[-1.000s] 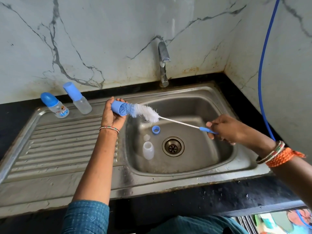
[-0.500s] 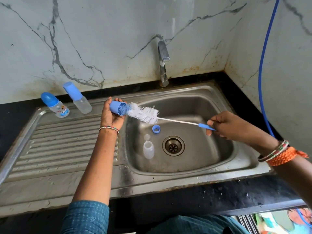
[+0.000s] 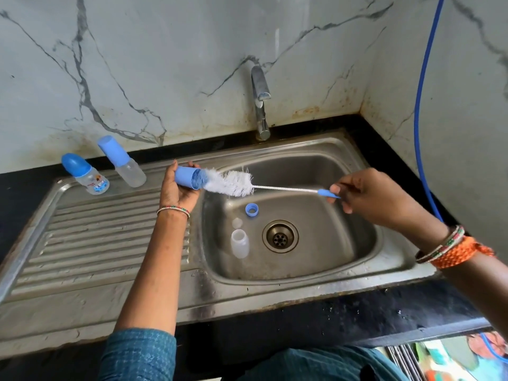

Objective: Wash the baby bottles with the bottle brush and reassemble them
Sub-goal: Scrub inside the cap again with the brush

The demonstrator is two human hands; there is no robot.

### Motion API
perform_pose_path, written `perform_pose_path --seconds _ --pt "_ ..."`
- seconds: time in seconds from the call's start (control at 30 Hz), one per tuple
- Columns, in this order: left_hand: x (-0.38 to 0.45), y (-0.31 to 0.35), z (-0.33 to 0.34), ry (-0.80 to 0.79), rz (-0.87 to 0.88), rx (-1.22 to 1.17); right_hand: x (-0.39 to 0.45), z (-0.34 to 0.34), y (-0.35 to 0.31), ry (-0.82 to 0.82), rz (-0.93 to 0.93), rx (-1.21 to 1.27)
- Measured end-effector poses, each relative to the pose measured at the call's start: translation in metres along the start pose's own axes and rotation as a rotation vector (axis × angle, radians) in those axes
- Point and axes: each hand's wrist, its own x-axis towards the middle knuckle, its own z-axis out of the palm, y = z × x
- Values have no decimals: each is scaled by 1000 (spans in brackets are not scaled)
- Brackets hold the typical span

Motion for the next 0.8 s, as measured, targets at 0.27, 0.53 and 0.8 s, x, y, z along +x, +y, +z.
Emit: perform_pose_path --seconds 0.27,0.53,0.8 --pt "6 -11 -9 190 -93 190 -7 9 0 271 -136 -325" --pt "10 -17 -16 176 -93 198 1 10 7 216 -116 -316" --pt "13 -23 -26 169 -98 291 6 10 -3 -318 245 282"
